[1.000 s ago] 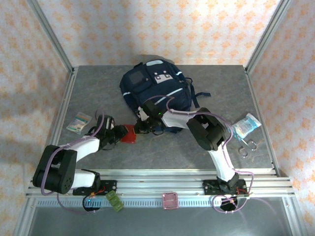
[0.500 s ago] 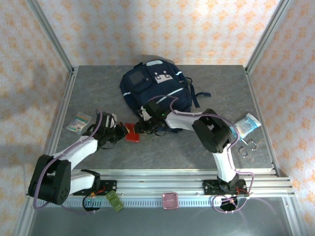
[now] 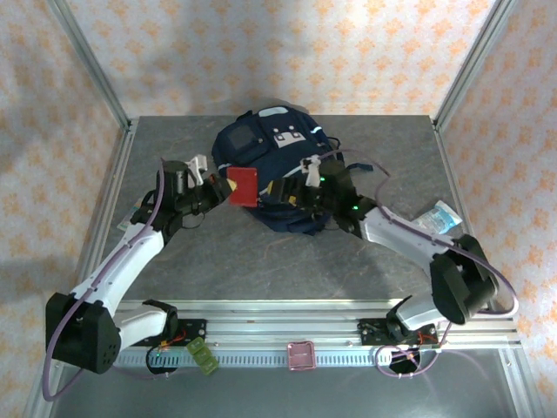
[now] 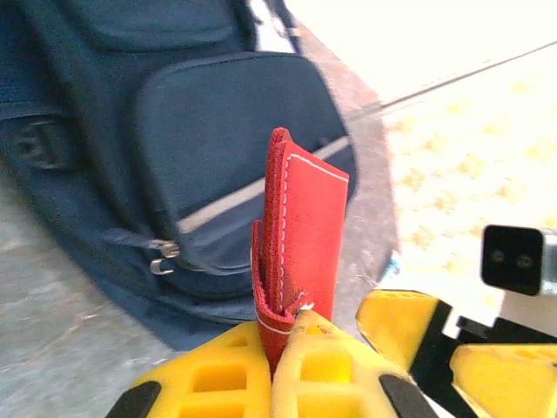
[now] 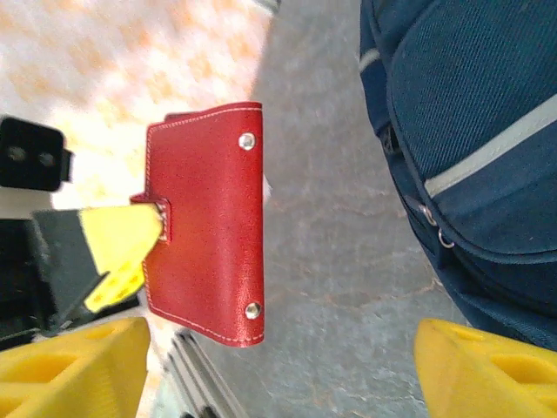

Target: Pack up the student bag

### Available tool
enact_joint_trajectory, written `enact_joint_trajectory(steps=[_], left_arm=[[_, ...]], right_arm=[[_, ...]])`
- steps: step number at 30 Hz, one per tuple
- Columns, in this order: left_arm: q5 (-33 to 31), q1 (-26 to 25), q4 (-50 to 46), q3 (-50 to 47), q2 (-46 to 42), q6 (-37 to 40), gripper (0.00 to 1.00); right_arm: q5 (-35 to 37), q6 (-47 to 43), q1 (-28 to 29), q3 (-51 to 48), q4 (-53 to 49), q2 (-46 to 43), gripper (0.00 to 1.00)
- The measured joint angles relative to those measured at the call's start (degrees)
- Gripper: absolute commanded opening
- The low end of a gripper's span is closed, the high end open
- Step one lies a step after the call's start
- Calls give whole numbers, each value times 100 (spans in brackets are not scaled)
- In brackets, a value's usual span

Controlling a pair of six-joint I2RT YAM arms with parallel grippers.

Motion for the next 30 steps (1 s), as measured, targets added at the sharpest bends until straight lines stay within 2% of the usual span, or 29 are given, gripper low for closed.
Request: enact_joint_trajectory(steps=[4,6,8,10,11,12,13,14,17,20,25,30], left_arm=[[404,-350,568,76,136,-310,0],[584,-562,887,76,214,-481,0],[730,-817,1178,79,299,-625,0],[822,-1005,1340,79,361,-715,0],[850,-1071,1419,79,385,-756,1],[850,-1091,1449,79,389,-772,13],[850,-1088,1460,79,400,-782,30],[848,-1088,1471,92,415,-769,42],[693,-1093,1296,295,518,-608,56],[367,-1093,1073,629,739,-284,61],[-400,-1185,511,1314,1532,511,65],[-1526,-1646,-358,2433,2712,1558,69]], right_arm=[[-352,286,-225,-240,619,-219,78],[-560,422,-227,-278,890,-214,70],[-774,573,-225,-337,1222,-214,48],[-914,669,-219,-378,1429,-216,17],[-955,691,-216,-385,1475,-216,7],[-970,699,-219,-393,1491,-225,3],[-977,715,-225,-402,1513,-254,1],[-966,706,-225,-415,1508,-299,0],[-916,673,-264,-509,1425,-503,0],[-820,673,-485,-699,1263,-833,0],[-435,640,-1180,-1010,575,-1502,0],[63,605,-1814,-1307,-127,-2267,0]])
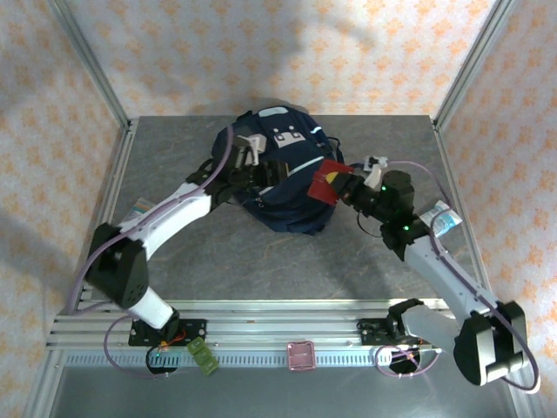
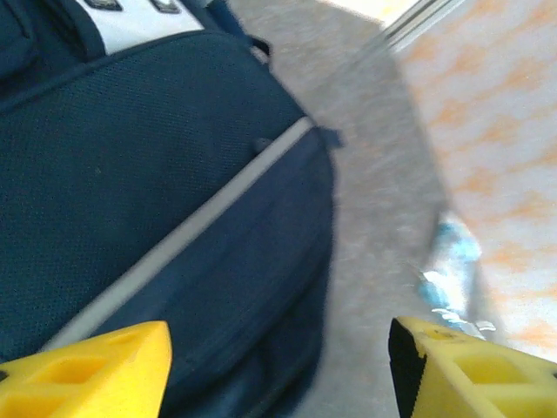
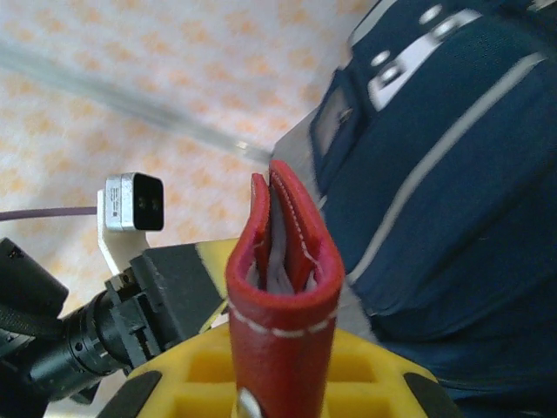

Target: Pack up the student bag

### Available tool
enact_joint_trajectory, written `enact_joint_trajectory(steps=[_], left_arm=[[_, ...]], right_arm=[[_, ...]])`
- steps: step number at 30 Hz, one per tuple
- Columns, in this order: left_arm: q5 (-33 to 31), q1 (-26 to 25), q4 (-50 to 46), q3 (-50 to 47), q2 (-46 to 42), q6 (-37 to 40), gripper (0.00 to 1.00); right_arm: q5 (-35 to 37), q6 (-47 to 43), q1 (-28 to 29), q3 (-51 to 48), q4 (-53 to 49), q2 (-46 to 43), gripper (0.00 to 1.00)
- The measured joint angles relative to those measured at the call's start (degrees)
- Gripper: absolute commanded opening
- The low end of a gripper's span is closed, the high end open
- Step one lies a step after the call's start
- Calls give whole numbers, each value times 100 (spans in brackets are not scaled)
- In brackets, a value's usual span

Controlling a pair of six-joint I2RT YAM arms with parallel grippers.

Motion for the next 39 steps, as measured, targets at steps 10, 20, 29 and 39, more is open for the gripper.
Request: enact_joint_trajectory(steps=[10,20,29,39], left_arm=[[-2452,-1099,-1014,1797,1921,1851,78],[-3993,-1408,-1283,2035,2564,2684,38],[-3960,-1207,-1209,2098,2398,2787,0],[-3943,-1134,-1545,2461,2142,2699,0]], right_arm=[[1113,28,-376,-356,-1029,-817,0],[1196,160,-376,-411,-1102,-758,0],[953,352,-376,-647,-743,-422,0],[256,765,-116,-691,608,844,1]])
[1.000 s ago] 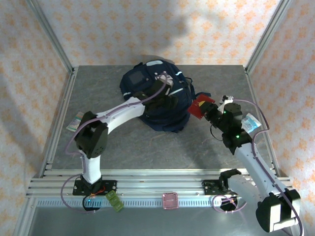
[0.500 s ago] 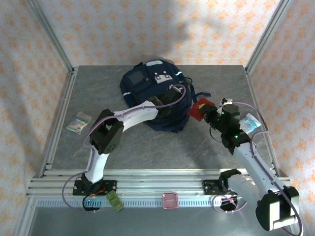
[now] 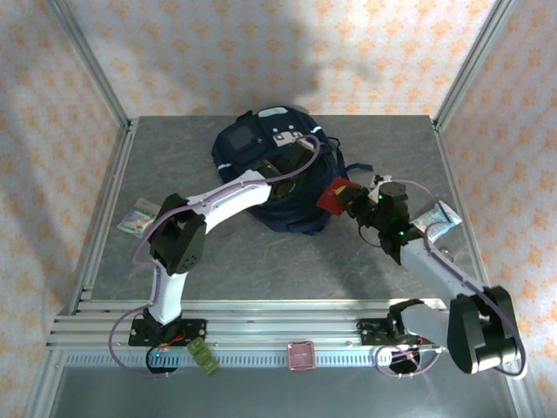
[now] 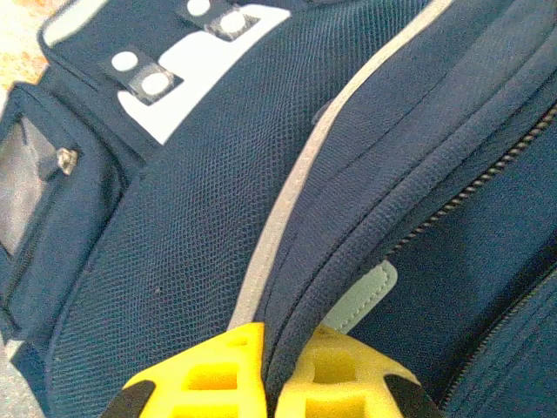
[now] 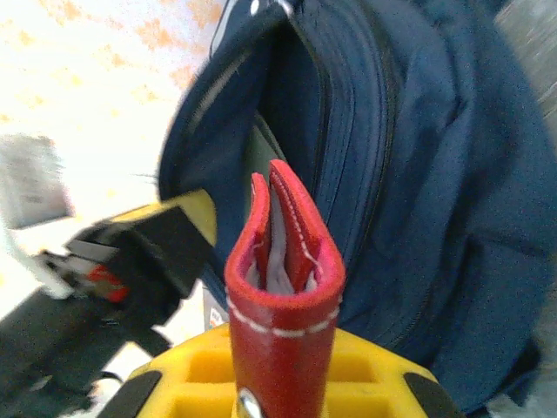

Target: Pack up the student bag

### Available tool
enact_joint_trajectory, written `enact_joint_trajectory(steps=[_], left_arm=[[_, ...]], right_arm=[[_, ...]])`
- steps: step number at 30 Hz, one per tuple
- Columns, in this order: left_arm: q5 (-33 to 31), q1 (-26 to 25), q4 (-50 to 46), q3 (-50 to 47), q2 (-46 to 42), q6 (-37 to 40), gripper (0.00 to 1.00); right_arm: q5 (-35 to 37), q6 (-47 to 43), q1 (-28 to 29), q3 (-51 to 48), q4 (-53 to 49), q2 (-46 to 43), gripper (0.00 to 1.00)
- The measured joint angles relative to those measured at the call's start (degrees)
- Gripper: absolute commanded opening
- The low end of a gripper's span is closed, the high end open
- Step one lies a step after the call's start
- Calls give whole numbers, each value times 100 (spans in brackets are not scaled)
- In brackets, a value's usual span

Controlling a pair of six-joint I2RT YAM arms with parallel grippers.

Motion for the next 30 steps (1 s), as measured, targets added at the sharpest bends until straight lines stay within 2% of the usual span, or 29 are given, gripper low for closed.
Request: enact_joint_trajectory(steps=[6,11,12,15,18,22,27,30], left_arm=[[166,116,-472,592,-236,-170,0],[415,129,-813,870,-236,-369,0],[474,131,-898,933,-234,-411,0],[584,131,-1091,1172,-234,-529,0],[564,184,-1176,1303,-186,-614,0],[573,221,-1279,1377,-103,-737,0],[656,212,-1311,1377,-103,-879,0],[723,216,-1311,1377,-103,-964,0]], right_arm=[[-227,330,420,793,968,1453,1],[-254,911,470,1580,1902,2680,4],[-245,1069,474,1746,2035,2942,7],[-142,1482,496,2308,2090,3622,27],[-131,1550,551,3062,1816,4135,40],[-4,1307,743,3331,1174,4057,50],[225,839,841,2990,181,3403,50],[317,669,817,2789,-166,3093,46]])
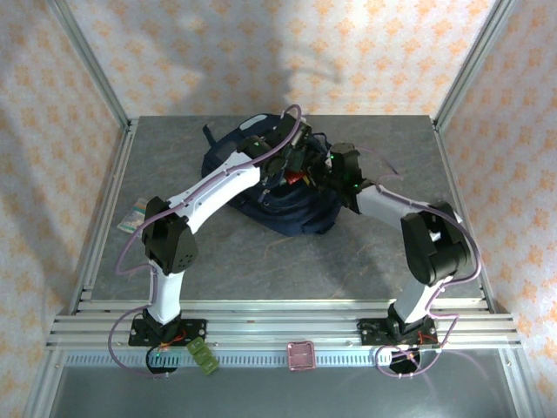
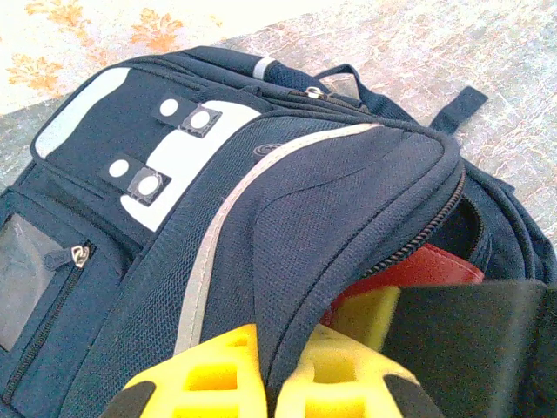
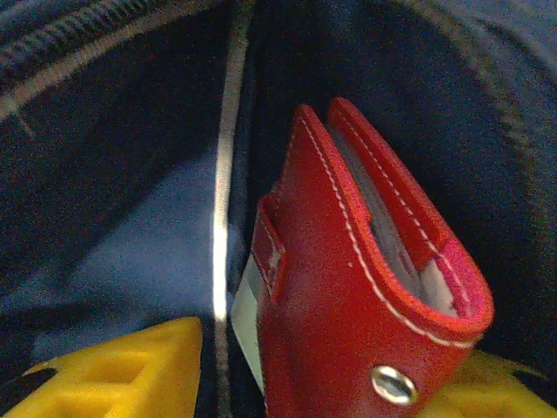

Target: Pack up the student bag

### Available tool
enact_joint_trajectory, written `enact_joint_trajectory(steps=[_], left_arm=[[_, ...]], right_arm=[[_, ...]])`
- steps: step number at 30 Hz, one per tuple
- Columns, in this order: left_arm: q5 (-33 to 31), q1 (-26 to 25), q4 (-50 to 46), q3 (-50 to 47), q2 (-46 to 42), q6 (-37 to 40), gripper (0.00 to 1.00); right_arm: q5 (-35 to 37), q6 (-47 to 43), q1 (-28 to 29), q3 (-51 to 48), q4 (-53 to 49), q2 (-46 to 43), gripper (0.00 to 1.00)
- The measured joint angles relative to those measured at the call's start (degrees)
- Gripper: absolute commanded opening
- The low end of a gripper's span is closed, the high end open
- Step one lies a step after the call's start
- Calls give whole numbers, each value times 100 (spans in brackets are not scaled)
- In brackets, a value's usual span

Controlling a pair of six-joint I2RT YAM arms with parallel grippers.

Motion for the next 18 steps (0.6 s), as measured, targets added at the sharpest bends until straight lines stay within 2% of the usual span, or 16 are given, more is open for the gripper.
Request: enact_joint_trajectory(steps=[2,4,5,6,7,13,18], left_arm=[[28,0,0,0,0,-24,0],[68,2,0,0,0,-55,0],[92,2,0,0,0,-63,0],[111,4,0,0,0,-74,0],[131,4,0,0,0,-92,0],[205,26,0,-2,0,-184,0],[337,31,4,-2,0,-317,0]], right_arm=[[50,-96,-4,-105,-129,-107,38],[92,-149,-4,-177,-238,-153,36],[96,-162,-4,-190,-275,-153,27],[98,-175,-4,-195,-319,-151,13],[92,-201,-4,-195,-350,-151,2],[46,-192,-4,-166,-310,-83,0],[-149,-107,-4,402,-39,522,0]])
